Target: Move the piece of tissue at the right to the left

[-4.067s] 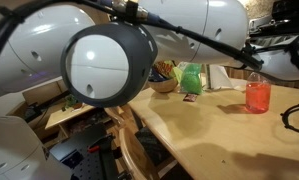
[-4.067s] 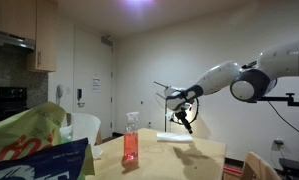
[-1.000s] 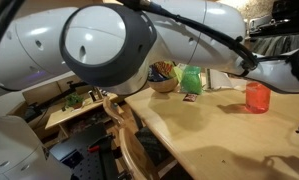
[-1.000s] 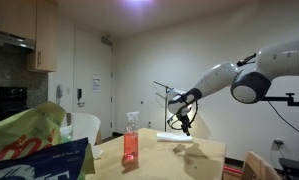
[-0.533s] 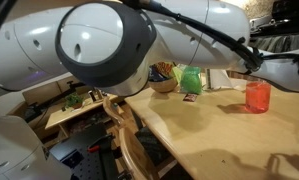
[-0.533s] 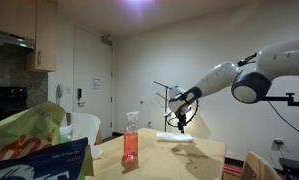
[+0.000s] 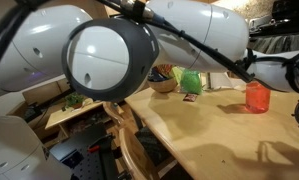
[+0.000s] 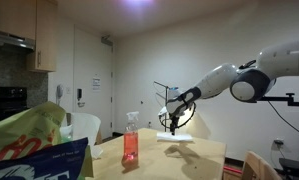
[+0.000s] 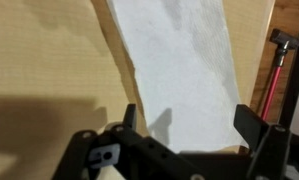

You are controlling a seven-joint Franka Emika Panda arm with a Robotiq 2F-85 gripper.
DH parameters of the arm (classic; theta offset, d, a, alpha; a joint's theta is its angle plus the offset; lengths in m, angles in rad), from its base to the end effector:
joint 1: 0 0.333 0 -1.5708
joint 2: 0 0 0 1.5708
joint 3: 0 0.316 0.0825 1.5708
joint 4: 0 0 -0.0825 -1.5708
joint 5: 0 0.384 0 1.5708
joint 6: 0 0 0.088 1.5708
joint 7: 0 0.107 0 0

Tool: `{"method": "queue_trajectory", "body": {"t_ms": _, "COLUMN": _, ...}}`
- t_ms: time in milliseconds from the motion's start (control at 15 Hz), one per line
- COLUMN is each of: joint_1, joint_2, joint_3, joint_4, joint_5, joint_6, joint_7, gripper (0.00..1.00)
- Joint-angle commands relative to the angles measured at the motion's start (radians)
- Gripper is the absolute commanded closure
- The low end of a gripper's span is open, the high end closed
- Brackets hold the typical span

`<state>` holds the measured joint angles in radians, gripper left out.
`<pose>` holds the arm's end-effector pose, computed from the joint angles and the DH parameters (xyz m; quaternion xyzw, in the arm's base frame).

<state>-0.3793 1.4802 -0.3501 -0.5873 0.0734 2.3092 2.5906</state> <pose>0.7110 -0.3997 0.1050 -0.0686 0.9795 -0.1842 0.0449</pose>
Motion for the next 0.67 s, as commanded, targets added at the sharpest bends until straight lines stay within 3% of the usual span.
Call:
{"method": "queue_trajectory", "body": {"t_ms": 0, "joint_1": -0.021, "joint_2": 0.000, "joint_3": 0.083, "joint_4": 0.013, "joint_5": -0.042, "joint_6": 0.005, "joint_7": -0.045, "gripper": 0.00}}
{"method": "queue_trajectory", "body": {"t_ms": 600, "joint_1": 0.004, "joint_2": 0.002, "joint_3": 0.087, "joint_4": -0.012, "joint_5": -0.110, "joint_6": -0.037, "joint_7": -0.106, "gripper": 0.00}}
